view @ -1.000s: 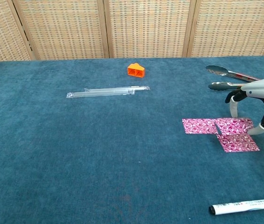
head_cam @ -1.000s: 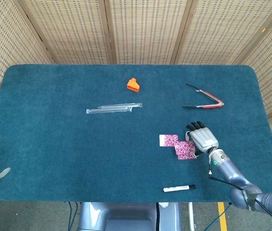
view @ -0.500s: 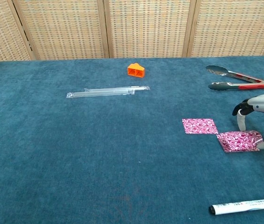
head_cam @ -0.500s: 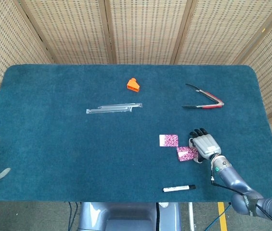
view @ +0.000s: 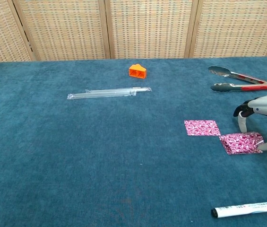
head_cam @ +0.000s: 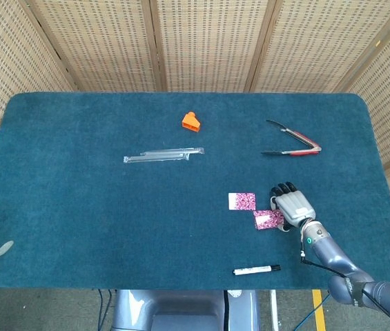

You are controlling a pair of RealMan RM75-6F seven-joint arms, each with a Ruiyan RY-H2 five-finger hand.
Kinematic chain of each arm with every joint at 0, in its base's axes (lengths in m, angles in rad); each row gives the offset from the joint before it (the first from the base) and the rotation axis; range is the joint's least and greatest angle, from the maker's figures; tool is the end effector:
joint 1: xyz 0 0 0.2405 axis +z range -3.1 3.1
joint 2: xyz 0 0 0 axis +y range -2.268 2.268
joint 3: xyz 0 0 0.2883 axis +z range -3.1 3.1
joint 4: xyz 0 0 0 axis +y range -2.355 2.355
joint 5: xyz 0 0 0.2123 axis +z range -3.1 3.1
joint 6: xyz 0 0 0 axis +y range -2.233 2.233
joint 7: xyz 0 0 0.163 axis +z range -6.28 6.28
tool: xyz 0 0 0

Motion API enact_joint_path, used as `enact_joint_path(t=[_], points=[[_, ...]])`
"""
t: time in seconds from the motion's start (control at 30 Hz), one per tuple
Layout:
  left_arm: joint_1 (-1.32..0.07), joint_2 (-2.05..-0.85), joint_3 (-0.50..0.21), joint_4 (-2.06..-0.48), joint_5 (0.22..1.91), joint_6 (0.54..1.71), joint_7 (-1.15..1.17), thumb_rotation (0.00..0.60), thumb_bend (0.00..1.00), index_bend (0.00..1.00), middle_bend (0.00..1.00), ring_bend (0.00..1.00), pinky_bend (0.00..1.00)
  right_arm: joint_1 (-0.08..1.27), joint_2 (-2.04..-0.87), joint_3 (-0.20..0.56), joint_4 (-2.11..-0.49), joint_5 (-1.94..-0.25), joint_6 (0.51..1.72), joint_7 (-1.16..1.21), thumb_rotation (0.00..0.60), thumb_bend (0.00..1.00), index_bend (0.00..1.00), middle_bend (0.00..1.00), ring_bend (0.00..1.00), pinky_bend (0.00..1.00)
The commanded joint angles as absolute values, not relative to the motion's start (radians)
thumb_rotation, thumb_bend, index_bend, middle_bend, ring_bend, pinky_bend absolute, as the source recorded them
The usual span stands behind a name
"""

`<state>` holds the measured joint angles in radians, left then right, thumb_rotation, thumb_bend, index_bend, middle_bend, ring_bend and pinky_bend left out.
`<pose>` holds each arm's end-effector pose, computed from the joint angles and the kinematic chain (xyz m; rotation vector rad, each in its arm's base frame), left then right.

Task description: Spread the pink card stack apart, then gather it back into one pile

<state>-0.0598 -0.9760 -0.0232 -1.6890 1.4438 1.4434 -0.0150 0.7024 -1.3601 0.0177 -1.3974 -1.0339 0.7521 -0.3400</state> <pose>-0.3512 0.1871 0.2075 -1.3673 -0.9493 -0.7819 -0.2846 -0.3735 0.0167 1.9392 -0.9743 0.4484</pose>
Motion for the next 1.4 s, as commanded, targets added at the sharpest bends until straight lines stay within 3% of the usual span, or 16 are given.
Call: enact_joint_path(t=[0.03,0.6,0.97,1.4], points=[[-0.060,-0.977,-0.022,-1.688,1.444,1.442,-0.015,0.430,0.10,0.17,0.00,0.00,0.00,0.703,-1.362,0.019,-1.393,-1.035,0.751,-0.337,0.600,0.26,0.41,0.13,0.00,0.00],[-0.061,-0.980,-0.024,-1.682,1.439,1.436,-0.017,0.430,0.10,0.17,0.00,0.00,0.00,0.708,-1.375,0.021,-1.375,-1.037,0.743,-0.340,0.600,0.26,0.39,0.12,0.00,0.00],[-0.062,-0.982,-0.025,-1.677,1.437,1.434,-0.020,0.429,0.10,0.17,0.00,0.00,0.00,0.711,-1.368,0.024,-1.379,-1.038,0.739,-0.340,0.600,0.21,0.26,0.09,0.00,0.00],[-0.063,-0.979,-0.026,-1.684,1.445,1.440,-0.017,0.428,0.10,0.17,0.00,0.00,0.00,0.730,-1.334,0.064,-1.449,-1.048,0.762,-0.329,0.600,0.21,0.25,0.09,0.00,0.00]])
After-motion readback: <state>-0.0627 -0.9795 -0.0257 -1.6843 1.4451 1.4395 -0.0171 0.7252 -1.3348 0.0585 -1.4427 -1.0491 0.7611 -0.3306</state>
